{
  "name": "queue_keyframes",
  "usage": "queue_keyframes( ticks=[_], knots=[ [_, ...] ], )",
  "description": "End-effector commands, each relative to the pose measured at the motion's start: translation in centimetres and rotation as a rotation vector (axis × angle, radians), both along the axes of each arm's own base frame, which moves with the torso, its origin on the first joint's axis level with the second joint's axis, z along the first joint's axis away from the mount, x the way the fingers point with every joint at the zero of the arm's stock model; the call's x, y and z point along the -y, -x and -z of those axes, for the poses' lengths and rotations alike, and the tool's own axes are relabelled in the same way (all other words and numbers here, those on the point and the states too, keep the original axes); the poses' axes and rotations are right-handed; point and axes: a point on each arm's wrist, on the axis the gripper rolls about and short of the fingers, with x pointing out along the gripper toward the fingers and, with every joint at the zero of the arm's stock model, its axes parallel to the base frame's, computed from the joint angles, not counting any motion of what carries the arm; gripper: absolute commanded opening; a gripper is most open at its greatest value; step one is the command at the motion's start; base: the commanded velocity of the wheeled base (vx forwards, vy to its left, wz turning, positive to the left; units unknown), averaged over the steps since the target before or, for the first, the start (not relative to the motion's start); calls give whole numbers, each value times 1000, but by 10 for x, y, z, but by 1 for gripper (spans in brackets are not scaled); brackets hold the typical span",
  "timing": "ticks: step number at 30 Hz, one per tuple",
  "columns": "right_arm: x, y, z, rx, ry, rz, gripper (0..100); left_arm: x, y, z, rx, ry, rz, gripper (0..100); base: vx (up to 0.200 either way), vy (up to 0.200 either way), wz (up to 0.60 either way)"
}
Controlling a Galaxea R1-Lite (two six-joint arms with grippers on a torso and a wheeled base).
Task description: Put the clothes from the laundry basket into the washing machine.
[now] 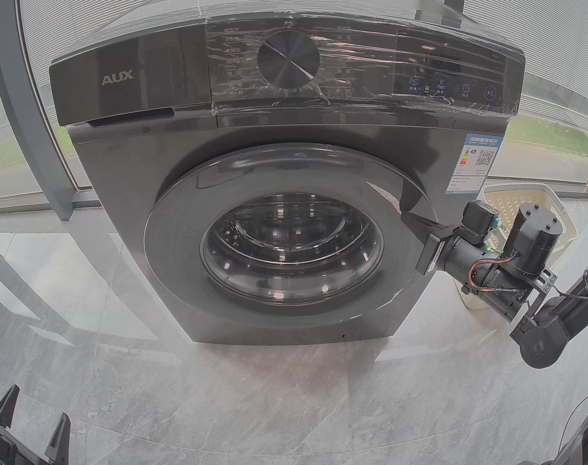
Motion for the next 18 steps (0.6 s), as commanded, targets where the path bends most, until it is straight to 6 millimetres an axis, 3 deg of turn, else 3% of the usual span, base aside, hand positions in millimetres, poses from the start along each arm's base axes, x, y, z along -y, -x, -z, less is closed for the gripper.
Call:
queue_keyframes(
  ticks=[1, 6, 8, 12, 18],
  knots=[
    [-1, 4, -3, 11, -7, -2, 0, 0, 0, 5, 0, 0, 1, 100, 0, 0, 0],
    [-8, 24, 7, -30, 23, -61, 0, 0, 0, 5, 0, 0, 1, 100, 0, 0, 0],
    [-12, 49, 15, -64, 48, -118, 0, 0, 0, 5, 1, 2, 1, 100, 0, 0, 0],
    [-13, 77, 18, -74, 62, -179, 0, 0, 0, 5, 0, 2, 1, 100, 0, 0, 0],
    [-3, 94, 14, -68, 60, -188, 0, 0, 0, 4, 1, 3, -1, 100, 0, 0, 0]
  ],
)
